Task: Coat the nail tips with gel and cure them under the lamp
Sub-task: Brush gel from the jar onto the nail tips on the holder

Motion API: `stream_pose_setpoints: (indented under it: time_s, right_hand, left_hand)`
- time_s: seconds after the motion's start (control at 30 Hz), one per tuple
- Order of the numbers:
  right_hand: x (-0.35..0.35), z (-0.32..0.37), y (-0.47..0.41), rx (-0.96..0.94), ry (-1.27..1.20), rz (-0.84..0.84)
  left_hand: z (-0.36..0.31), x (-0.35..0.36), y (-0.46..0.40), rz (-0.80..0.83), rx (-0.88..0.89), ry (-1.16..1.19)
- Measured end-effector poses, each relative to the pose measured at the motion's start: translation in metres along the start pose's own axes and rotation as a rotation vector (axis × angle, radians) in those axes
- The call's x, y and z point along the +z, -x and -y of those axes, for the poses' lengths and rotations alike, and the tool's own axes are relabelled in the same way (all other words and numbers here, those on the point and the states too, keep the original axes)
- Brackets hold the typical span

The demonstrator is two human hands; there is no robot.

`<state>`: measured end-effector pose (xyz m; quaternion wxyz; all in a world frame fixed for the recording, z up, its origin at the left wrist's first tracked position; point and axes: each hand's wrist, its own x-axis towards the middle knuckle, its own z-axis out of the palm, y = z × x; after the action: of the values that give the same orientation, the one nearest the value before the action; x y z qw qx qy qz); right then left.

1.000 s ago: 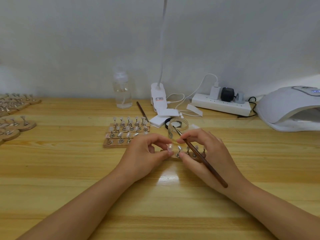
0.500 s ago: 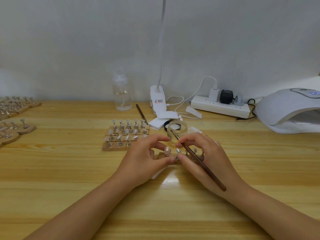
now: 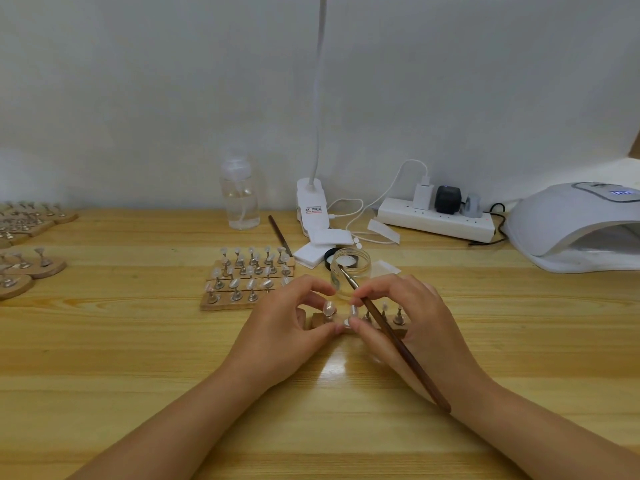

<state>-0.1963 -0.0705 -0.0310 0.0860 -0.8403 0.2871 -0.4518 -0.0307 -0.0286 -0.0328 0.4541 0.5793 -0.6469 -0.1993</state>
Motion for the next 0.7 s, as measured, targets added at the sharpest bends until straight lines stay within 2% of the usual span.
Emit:
stream_pose_setpoints:
  time_s: [0.13,0.4,0.7]
  right_hand:
    - [-0.0027,0.0003,0.0008,0.010,-0.073,-0.019]
    - [-0.0055,0.0056,0.0015,-0.047,-0.126,-0.057]
    - [-0.0072,0.0070,0.0012,-0.076,-0.146,-0.061]
  left_hand:
    - [-0.0027,-0.0011,0.0041,0.013,0.072,-0.054]
    - [-0.0052,0.0000,0.0045,-0.063,0.369,-0.015]
    - [-0.0054,0.0006,0.0048,-0.103,0.453,-0.007]
